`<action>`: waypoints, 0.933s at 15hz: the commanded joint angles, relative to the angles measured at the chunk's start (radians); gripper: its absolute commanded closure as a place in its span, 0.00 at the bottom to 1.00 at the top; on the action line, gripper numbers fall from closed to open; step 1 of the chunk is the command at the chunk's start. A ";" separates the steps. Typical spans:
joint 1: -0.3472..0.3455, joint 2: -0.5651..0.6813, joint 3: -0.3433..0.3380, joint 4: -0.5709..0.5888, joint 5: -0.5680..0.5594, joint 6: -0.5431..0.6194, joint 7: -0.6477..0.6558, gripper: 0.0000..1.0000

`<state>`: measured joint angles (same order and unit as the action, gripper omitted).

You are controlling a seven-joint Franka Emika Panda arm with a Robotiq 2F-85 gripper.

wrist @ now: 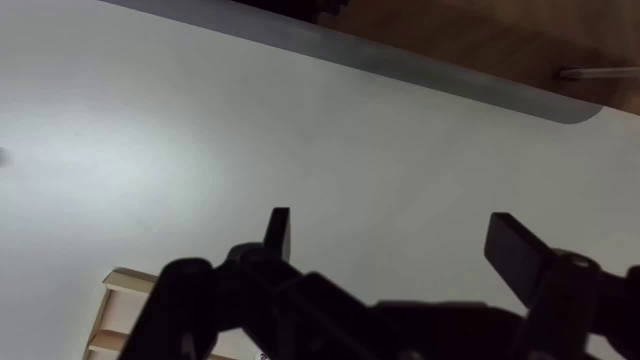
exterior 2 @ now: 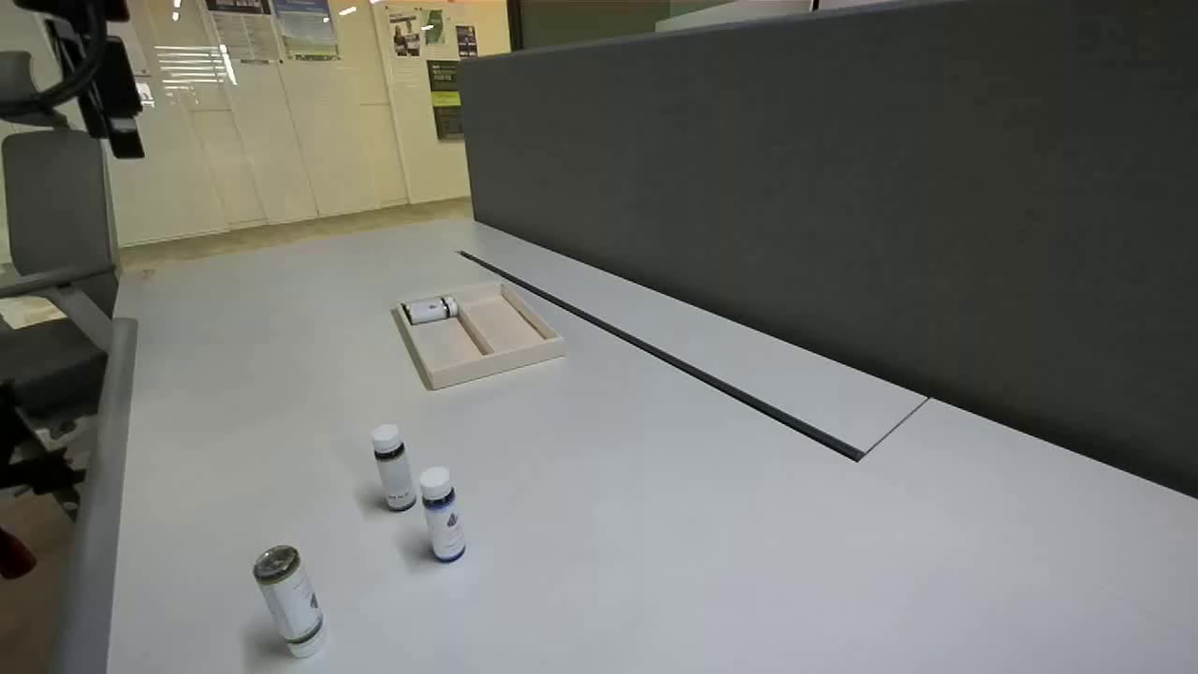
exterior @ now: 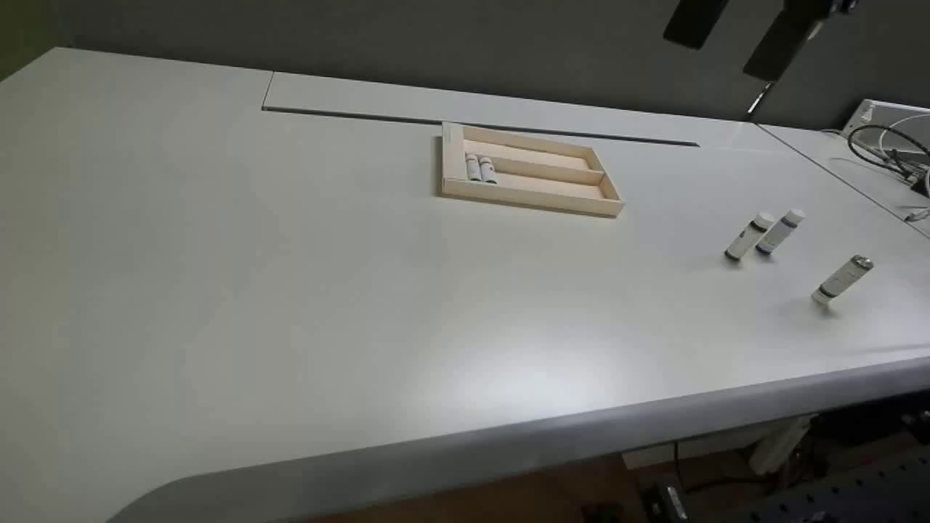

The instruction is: Put one of the bottles on the table in line with the other bottles on the tray

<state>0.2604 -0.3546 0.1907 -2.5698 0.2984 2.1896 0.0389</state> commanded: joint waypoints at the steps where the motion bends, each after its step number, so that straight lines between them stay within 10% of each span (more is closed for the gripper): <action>1: -0.002 0.000 0.001 0.002 0.000 -0.004 0.000 0.00; 14: -0.109 0.032 -0.061 0.020 -0.209 -0.004 -0.094 0.00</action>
<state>0.2034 -0.3447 0.1654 -2.5696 0.1788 2.1897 -0.0085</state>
